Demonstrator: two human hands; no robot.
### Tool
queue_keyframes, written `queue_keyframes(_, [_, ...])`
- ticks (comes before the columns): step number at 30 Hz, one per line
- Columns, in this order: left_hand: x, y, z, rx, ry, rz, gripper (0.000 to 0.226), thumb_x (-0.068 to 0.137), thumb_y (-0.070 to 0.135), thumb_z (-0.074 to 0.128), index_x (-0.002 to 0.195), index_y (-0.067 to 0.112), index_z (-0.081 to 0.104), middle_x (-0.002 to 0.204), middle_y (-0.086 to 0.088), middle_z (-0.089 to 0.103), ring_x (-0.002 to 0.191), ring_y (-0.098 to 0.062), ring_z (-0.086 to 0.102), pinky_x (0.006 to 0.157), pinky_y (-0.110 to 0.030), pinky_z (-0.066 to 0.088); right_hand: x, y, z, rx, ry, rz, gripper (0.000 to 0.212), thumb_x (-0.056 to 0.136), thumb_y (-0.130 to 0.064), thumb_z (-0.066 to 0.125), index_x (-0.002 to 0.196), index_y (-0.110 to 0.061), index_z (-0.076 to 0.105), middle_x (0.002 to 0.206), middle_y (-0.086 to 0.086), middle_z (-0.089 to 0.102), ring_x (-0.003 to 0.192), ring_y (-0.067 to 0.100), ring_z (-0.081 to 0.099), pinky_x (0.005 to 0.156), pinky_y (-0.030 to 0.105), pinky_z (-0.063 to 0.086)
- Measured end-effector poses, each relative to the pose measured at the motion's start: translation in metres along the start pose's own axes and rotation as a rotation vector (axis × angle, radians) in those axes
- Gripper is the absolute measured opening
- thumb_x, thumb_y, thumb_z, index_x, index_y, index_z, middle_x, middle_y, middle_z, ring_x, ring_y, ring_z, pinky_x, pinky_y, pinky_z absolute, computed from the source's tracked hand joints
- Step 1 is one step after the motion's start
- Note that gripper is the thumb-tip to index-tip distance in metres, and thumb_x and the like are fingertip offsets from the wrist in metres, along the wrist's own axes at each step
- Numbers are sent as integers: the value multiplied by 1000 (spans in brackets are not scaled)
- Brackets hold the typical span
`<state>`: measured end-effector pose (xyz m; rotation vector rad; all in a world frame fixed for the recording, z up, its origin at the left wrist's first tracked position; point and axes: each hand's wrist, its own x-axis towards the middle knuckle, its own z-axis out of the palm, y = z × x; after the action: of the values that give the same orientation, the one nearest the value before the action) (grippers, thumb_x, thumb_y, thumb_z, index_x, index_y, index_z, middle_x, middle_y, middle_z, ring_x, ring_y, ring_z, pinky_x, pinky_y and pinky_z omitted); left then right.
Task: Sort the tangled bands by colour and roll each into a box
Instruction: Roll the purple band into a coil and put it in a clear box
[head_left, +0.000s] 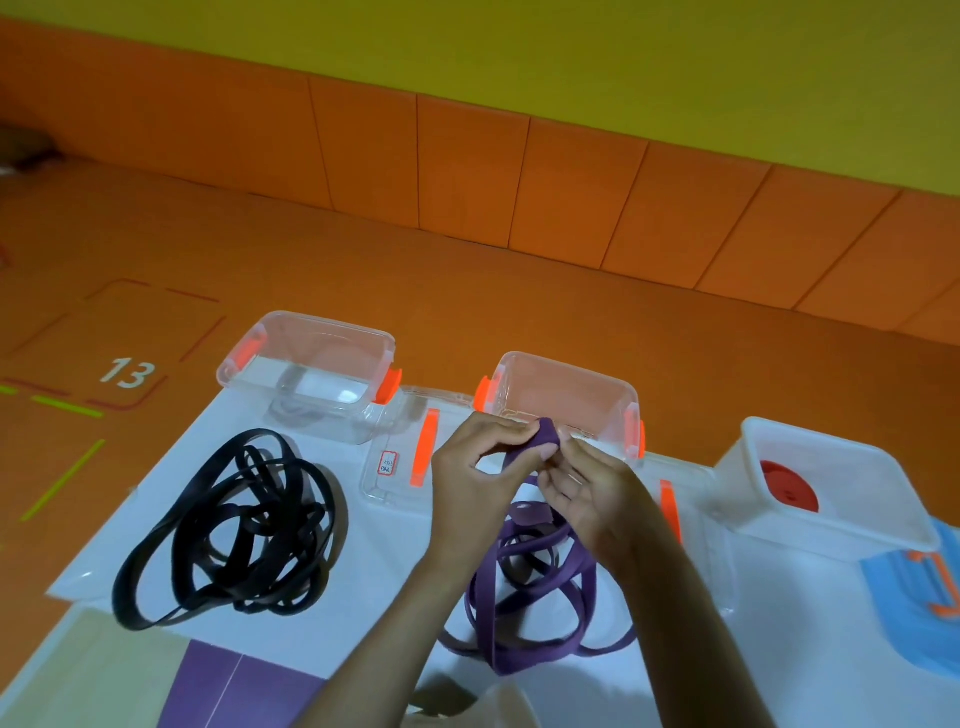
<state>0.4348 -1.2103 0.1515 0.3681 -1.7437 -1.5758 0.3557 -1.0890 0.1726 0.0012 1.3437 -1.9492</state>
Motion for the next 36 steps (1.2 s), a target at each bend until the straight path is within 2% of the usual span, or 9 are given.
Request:
queue_keyframes(5, [-3,-5,-4,113,-69,54,22,84,13,88,105,19,85,101,13,74,102,-11,72,88,-15,53,-11,-1,-5,-161,-25,-75,28,106,-15,57,129,-4,68,120,20,76,115,30,74,95,32,61])
queue_keyframes(7, [-3,-9,-6,162,-133,77,24,86,12,87,109,19,84,104,12,72,103,-10,71,88,-15,52,-14,-1,-7,-313,-39,-100,26,110,-12,53,129,-4,68,117,18,77,112,29,76,99,35,61])
queue_keyframes(12, [0,-16,-14,291,-345,181,27,98,14,74,124,22,80,116,6,69,113,-10,61,95,-24,49,-23,-8,-2,-343,14,-60,34,100,-41,67,120,-14,74,107,12,81,104,24,79,88,28,63])
queue_keyframes(16, [1,-15,-18,198,-485,96,34,103,13,67,136,23,72,126,12,67,123,-15,63,104,-24,49,-24,-10,-10,-319,65,-77,34,94,-30,74,122,-11,70,98,20,80,98,32,80,82,28,64])
queue_keyframes(18, [0,-10,-17,128,-442,24,36,100,14,71,134,25,72,124,15,72,119,-12,68,101,-21,52,-24,-11,-12,-334,79,-95,26,98,-23,72,120,-11,68,95,22,80,94,34,80,79,29,65])
queue_keyframes(23, [4,-5,-16,-50,-307,-64,22,85,14,87,102,28,82,113,7,77,108,-19,75,92,-24,58,-24,-22,-10,-417,82,-164,22,99,-22,71,114,-7,67,87,19,80,84,32,81,71,25,64])
queue_keyframes(28, [12,0,-17,-123,-321,-130,25,83,17,89,104,31,84,107,3,78,105,-20,75,92,-23,57,-23,-23,-5,-439,108,-240,22,100,-26,68,112,-8,68,84,16,81,81,30,81,69,24,63])
queue_keyframes(32, [14,7,-18,-231,-250,-149,21,82,25,87,102,30,85,108,2,80,104,-16,76,89,-20,56,-22,-24,-1,-410,25,-220,24,100,-31,69,112,-11,72,98,17,80,91,32,80,75,35,66])
queue_keyframes(36, [13,15,-21,-249,-135,-159,22,82,17,91,97,27,79,98,2,80,90,-10,76,79,-18,56,-21,-26,4,-461,-29,-335,12,92,-25,79,101,-19,82,107,11,80,100,30,79,82,35,65])
